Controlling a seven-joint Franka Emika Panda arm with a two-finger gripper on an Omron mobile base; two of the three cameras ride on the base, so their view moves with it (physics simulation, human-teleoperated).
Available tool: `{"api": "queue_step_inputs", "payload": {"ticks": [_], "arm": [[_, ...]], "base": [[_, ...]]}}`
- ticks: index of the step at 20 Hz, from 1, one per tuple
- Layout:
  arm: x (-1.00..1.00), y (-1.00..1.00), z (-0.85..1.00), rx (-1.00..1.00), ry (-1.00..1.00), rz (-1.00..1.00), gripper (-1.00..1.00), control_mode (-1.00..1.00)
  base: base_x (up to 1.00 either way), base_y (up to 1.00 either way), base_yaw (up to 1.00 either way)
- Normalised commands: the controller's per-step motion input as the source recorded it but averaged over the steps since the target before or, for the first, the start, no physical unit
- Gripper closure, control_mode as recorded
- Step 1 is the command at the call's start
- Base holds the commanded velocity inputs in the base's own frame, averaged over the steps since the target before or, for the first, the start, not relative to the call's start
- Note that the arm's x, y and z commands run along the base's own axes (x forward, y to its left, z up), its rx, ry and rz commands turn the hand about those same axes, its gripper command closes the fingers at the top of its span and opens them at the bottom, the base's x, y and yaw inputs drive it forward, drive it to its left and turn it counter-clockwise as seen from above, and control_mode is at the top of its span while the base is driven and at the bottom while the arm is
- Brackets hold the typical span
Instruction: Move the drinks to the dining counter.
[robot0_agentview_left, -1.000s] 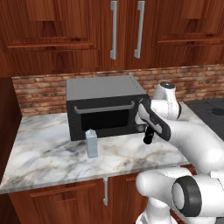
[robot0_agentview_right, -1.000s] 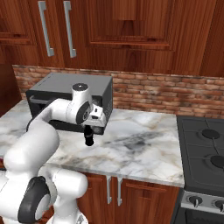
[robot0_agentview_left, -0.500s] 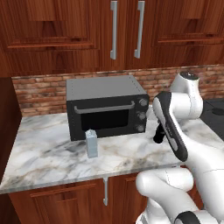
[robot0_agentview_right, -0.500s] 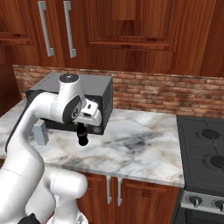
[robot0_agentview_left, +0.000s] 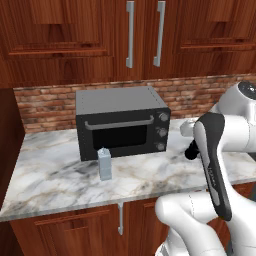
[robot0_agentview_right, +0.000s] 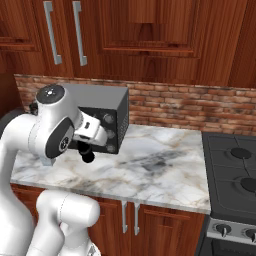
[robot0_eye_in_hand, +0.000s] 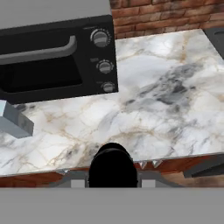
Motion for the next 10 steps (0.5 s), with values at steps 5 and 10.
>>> {"api": "queue_step_inputs", "payload": {"ticks": [5,10], "arm": [[-0.29,0.00,0.47,0.00,-0.19,-0.01,1.00,-1.00],[-0.13,0.00,0.65,-0.03,-0.03,-0.05,1.00,-1.00]], "base": [[0.00,0.00,0.00],[0.00,0.00,0.00]]}}
